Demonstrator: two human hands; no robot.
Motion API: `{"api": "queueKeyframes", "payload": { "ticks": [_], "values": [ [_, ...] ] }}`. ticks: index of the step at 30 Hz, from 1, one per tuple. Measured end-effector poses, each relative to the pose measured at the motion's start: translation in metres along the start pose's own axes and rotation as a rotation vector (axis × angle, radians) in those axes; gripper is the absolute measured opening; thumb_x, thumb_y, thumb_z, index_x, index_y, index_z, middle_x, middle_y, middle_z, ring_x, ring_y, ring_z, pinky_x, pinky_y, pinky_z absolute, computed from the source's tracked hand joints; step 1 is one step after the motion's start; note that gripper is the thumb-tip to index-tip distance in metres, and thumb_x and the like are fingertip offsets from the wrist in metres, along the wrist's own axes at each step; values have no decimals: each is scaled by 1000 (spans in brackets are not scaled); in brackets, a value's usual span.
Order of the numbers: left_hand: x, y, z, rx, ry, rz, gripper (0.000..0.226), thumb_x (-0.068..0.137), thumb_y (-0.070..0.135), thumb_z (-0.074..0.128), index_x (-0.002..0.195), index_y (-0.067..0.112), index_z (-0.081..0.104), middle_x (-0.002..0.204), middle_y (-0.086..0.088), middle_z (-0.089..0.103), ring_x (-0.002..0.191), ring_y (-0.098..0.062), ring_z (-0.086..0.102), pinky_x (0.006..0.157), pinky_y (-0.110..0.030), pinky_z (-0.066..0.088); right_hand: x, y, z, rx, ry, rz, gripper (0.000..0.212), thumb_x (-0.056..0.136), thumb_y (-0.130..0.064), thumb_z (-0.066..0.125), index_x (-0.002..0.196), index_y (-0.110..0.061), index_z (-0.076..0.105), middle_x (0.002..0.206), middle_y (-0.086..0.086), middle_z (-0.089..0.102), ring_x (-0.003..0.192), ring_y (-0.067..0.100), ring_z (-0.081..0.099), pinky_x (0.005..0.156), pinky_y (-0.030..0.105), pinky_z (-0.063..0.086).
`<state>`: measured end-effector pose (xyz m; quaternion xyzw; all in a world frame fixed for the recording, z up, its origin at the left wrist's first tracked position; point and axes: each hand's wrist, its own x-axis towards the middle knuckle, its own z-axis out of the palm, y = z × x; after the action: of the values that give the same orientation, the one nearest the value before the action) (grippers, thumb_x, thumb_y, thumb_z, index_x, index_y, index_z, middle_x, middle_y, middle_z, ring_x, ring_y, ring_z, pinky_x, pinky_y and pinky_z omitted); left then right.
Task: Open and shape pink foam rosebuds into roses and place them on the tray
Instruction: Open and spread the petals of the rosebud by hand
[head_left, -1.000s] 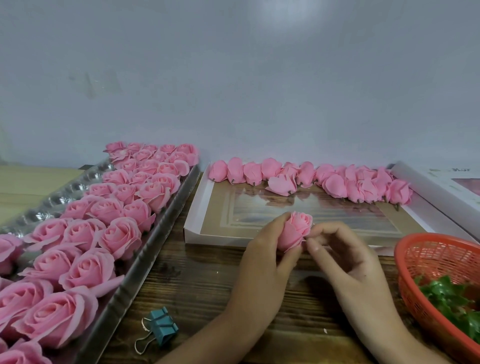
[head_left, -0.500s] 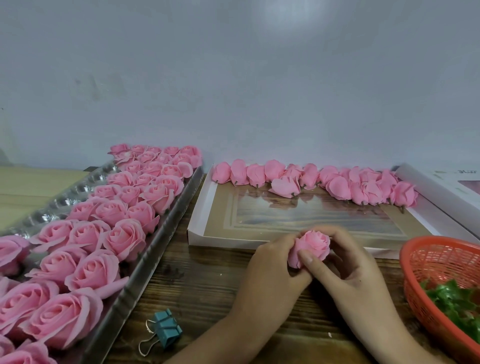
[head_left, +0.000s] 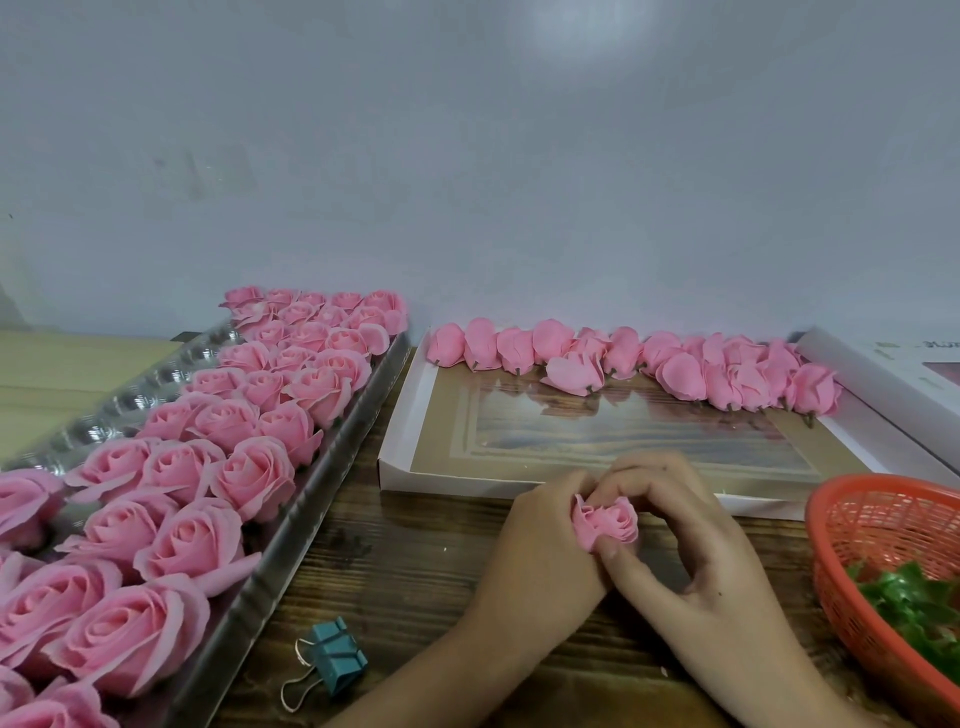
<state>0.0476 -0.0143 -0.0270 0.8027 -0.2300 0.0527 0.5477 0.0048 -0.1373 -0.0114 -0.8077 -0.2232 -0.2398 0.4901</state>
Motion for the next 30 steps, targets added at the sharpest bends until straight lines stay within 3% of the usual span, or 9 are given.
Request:
{"api": "queueKeyframes", "payload": {
  "ticks": [4, 8, 10, 15, 21, 24, 27, 30],
  "values": [
    [-1, -3, 2, 1, 56, -15, 12, 73, 23, 70, 83, 25, 64, 77, 9, 69, 73, -3, 64, 65, -22, 53, -3, 2, 2, 2, 33, 55, 25, 77, -10, 69, 100, -20, 62, 100, -4, 62, 95, 19, 62, 81, 24, 48],
    [-3, -6, 2, 112, 99, 10, 11, 75, 30, 67, 82, 26, 60, 73, 10, 66, 68, -5, 62, 62, -32, 53, -4, 2, 4, 21, 72, 153, 33, 73, -35, 77, 101, -28, 61, 97, -4, 65, 93, 17, 63, 79, 20, 47],
    [-4, -6, 3, 143, 91, 7, 9, 75, 29, 64, 81, 27, 58, 73, 11, 64, 68, -4, 60, 62, -33, 52, -3, 1, 4, 22, 70, 171, 32, 72, -45, 71, 97, -27, 63, 94, -6, 65, 91, 15, 63, 77, 19, 47],
    [-1, -2, 4, 80, 50, -16, 8, 70, 27, 62, 72, 26, 54, 66, 14, 60, 64, -1, 56, 60, -27, 50, 0, 2, 3, -26, 30, 60, 18, 81, -38, 68, 89, -22, 66, 94, -8, 63, 91, 11, 61, 78, 13, 43],
    [1, 2, -1, -89, -80, -5, 16, 70, 29, 68, 67, 17, 57, 61, 6, 55, 61, -6, 52, 59, -27, 45, 1, 5, 1, 62, 30, 47, 13, 81, -31, 68, 89, -21, 70, 94, -10, 66, 92, 12, 63, 80, 14, 45],
    [1, 2, 0, -60, -69, 16, 14, 70, 28, 67, 67, 17, 59, 62, 2, 58, 62, -2, 53, 58, -28, 46, 0, 4, 2, 59, 41, 34, 16, 81, -35, 75, 90, -24, 69, 94, -9, 67, 91, 12, 64, 79, 16, 46],
    [-1, 0, 1, 71, -13, 79, 18, 74, 24, 61, 63, 36, 53, 61, 19, 57, 61, 4, 53, 56, -16, 42, -2, 4, 3, 58, 66, 93, 22, 76, -43, 71, 93, -30, 65, 93, -4, 66, 90, 16, 63, 78, 19, 47],
    [-3, -3, 3, 188, 15, 96, 9, 72, 40, 46, 63, 39, 46, 60, 18, 51, 62, 0, 50, 57, -22, 43, -2, 4, 4, 36, 54, 83, 18, 77, -43, 69, 89, -30, 63, 90, -4, 62, 88, 15, 61, 77, 18, 45]
  ]
}}
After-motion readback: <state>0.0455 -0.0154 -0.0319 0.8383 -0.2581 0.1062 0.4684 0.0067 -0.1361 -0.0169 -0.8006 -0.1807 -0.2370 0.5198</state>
